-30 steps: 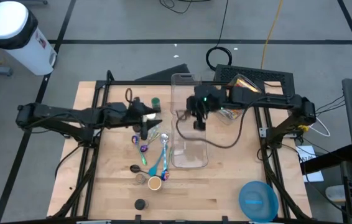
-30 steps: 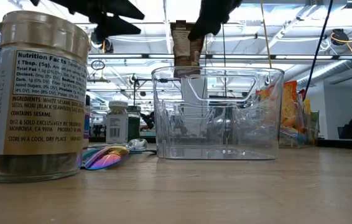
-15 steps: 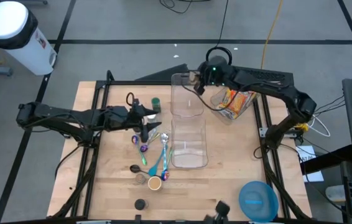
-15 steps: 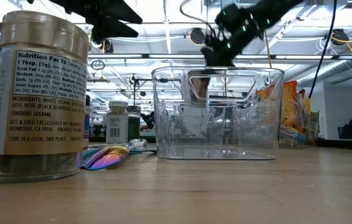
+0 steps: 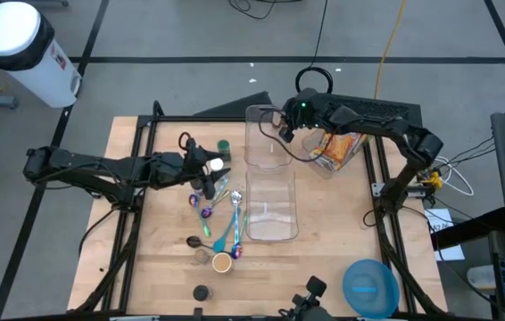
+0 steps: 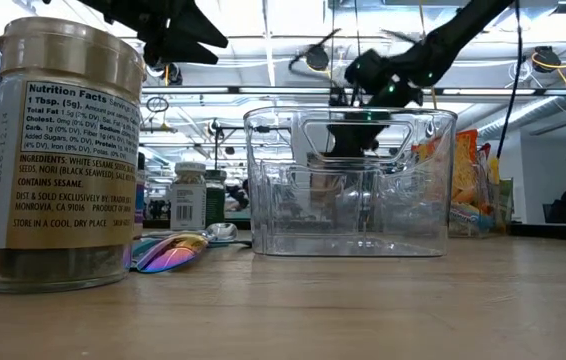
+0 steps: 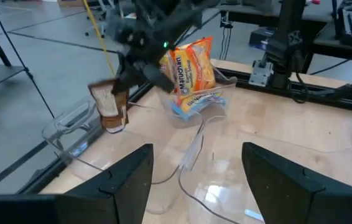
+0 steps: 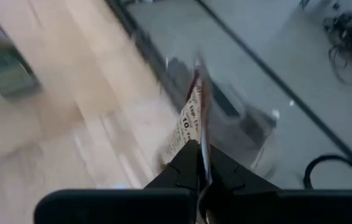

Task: Pick & Place Food Item
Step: Put the orange spice pack into the top left transparent bin

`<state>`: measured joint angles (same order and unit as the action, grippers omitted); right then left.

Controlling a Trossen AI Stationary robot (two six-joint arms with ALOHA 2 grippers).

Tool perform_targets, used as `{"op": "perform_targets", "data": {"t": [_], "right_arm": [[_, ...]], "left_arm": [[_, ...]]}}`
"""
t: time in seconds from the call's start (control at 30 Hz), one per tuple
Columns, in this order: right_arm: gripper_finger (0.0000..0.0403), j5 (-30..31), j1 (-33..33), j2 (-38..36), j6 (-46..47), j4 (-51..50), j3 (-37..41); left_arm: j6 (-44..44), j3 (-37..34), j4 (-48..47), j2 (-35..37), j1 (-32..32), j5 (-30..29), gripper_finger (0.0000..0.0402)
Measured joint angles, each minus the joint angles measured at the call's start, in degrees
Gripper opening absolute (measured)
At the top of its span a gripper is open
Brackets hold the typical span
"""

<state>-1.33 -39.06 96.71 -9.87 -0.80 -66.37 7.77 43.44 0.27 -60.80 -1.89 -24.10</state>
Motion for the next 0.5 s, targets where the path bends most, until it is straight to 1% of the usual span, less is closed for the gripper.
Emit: {"op": "perform_targets", "data": {"t": [0.27,0.5], "right_arm": [[0.0,-0.03,-1.11,3.99,-0.14,0.14,-0.02],[0.0007,-0.06,-1.08,4.53,-2.99,0.55,-0.02]], "left_arm": [[-0.17,0.0,-0.02,0.0,0.0,0.0,0.0253],[-0.57,0.0,-0.07,0.0,0.0,0.0,0.0253]]}}
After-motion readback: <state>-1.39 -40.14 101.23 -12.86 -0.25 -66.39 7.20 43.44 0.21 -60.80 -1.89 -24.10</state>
